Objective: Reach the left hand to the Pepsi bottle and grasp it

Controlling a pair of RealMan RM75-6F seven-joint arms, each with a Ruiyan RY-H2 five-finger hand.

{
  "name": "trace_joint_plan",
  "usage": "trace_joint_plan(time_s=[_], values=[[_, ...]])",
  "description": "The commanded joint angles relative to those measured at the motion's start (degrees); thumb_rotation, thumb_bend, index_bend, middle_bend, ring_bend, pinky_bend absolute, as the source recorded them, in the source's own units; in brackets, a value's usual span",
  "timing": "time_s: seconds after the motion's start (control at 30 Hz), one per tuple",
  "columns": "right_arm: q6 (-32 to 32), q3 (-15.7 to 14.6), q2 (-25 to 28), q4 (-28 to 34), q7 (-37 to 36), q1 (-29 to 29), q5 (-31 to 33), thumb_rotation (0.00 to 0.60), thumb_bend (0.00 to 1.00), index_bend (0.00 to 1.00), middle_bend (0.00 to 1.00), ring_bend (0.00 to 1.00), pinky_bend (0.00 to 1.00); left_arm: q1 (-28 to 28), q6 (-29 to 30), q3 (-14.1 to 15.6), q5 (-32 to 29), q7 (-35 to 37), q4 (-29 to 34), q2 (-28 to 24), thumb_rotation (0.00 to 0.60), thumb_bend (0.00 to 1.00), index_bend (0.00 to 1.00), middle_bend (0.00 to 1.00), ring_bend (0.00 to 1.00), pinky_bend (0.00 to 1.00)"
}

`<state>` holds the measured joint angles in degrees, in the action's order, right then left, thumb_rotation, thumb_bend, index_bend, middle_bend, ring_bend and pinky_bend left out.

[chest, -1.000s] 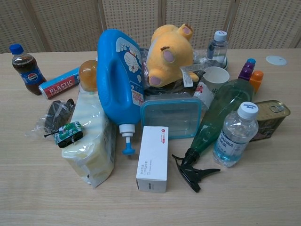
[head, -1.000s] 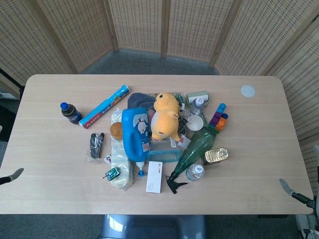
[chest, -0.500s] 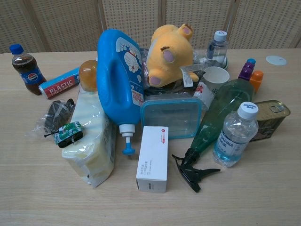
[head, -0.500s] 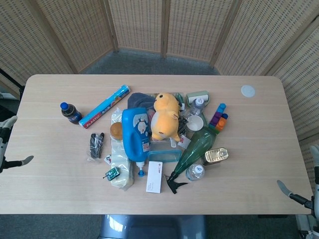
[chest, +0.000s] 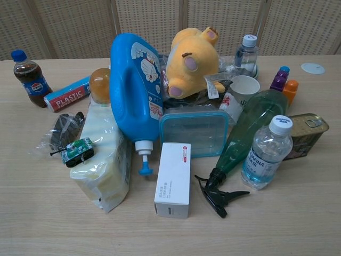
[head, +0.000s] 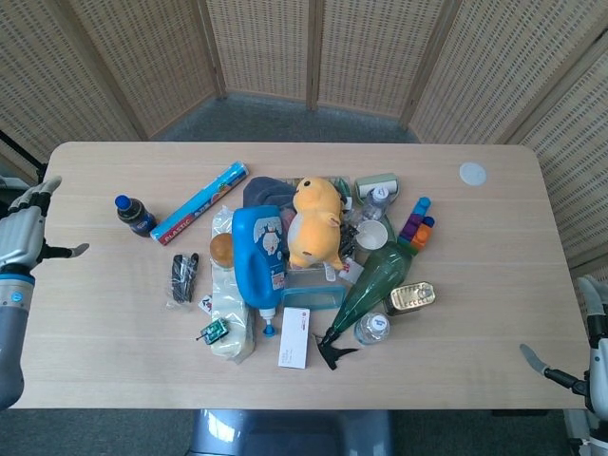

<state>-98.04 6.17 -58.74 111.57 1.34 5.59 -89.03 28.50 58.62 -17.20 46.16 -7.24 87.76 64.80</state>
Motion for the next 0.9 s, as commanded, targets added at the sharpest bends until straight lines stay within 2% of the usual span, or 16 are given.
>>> trace_joint_plan(time_s=[0.03,0.23,0.4,0.73,0.9], values=[[0.18,-0.15,0.12,0.08,-0.33,-0.04,-0.09,0.506,0.0,0.0,0.0,0.0,0.0,3.64,-2.48,-1.04,-1.64,-0.06,-7.61,6.05,0.6,0.0,0.0,0.0,0.0,0.0],[0.36,-0.38,0.68,0.37,-1.77,0.01,-0.2,0.509,0.0,0.0,0.0,0.0,0.0,6.83,-5.46,-1.27,-4.02,-0.86,-15.7,12.28,0.6,0.0,0.0,0.0,0.0,0.0],[0.47,-0.67,1.2,0.54,-2.87,0.07,-0.56,0.508,0.0,0.0,0.0,0.0,0.0,9.18,-7.16,-1.3,-6.57,-3.4,-19.89,16.12,0.6,0.0,0.0,0.0,0.0,0.0],[0.55,-0.88,1.8,0.68,-4.14,0.09,-0.71,0.505,0.0,0.0,0.0,0.0,0.0,12.62,-11.33,-1.03,-11.9,-8.2,-27.26,21.38,0.6,0.0,0.0,0.0,0.0,0.0],[0.65,-1.04,2.02,0.79,-4.62,0.11,-0.77,0.502,0.0,0.0,0.0,0.0,0.0,13.3,-13.22,-0.97,-11.96,-7.17,-32.09,24.89,0.6,0.0,0.0,0.0,0.0,0.0]])
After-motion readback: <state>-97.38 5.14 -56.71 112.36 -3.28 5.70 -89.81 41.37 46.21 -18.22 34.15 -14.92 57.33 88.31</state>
